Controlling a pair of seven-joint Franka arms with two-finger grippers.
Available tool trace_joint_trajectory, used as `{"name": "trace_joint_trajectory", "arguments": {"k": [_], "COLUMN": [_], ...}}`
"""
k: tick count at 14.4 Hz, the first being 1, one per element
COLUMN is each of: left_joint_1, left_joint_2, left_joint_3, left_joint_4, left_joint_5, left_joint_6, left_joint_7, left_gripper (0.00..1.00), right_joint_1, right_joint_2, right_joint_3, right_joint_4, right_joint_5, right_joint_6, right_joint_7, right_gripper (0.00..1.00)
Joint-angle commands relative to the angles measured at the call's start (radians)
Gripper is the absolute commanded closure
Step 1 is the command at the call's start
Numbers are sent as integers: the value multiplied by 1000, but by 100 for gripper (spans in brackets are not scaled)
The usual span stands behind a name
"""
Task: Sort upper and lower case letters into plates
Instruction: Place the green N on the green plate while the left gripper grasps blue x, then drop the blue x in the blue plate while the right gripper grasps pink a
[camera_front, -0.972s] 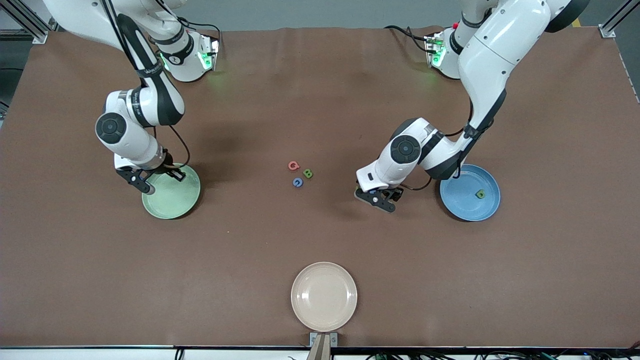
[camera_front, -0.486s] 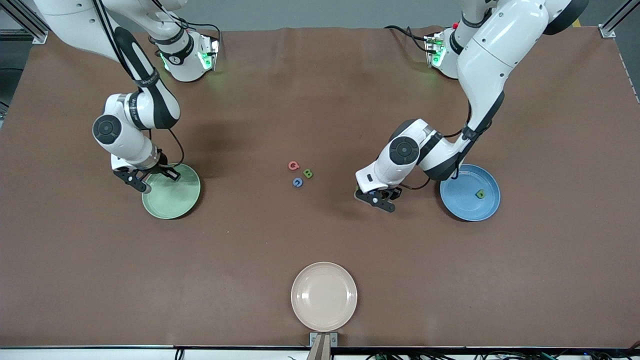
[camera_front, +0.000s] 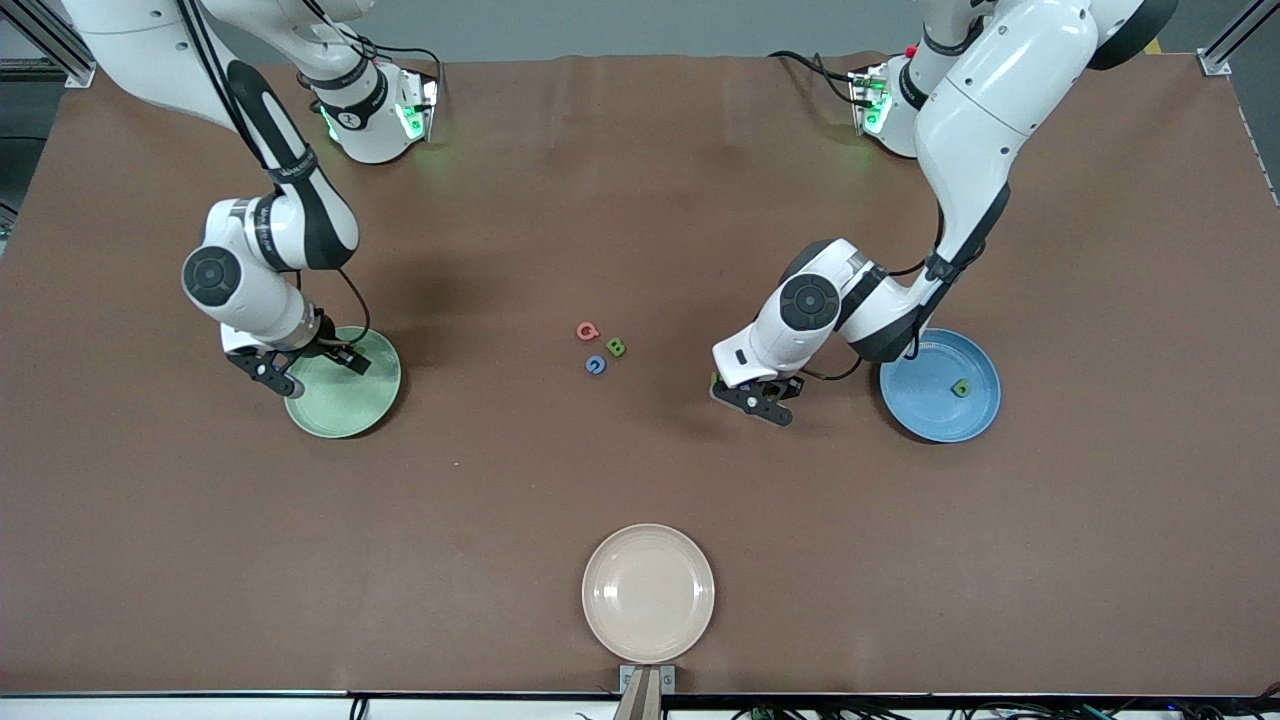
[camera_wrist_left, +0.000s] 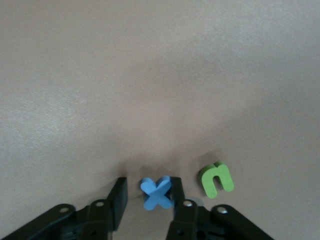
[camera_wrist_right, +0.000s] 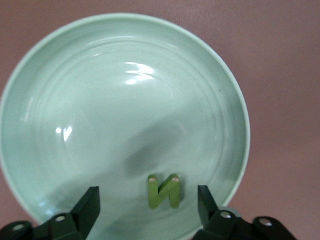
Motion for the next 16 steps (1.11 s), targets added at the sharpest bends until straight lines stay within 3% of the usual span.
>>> {"name": "trace_joint_trajectory", "arguments": {"k": [1, 4, 7, 11, 16], "left_joint_1": [-7, -7, -7, -13, 5], "left_joint_2": [17, 17, 15, 15, -40], "left_joint_3": [1, 1, 1, 1, -2], "left_joint_4": [11, 11, 11, 13, 10], "left_joint_5": [24, 24, 24, 26, 24], "left_joint_6": [4, 4, 1, -1, -82], "left_joint_7": [-43, -49, -62, -207, -218], "left_gripper": [63, 65, 68, 100, 100], "right_joint_1": [63, 201, 374, 513, 608], "right_joint_2": [-36, -45, -34, 44, 157], "right_joint_3": [8, 8, 6, 6, 3], "right_joint_4": [158, 196, 193, 195, 224], "right_joint_5": [45, 119, 133, 133, 127], "right_joint_6": [-239, -286, -196, -46, 55], "right_joint_7": [64, 238, 496, 755, 973], "right_gripper": [0, 0, 0, 0, 0]}}
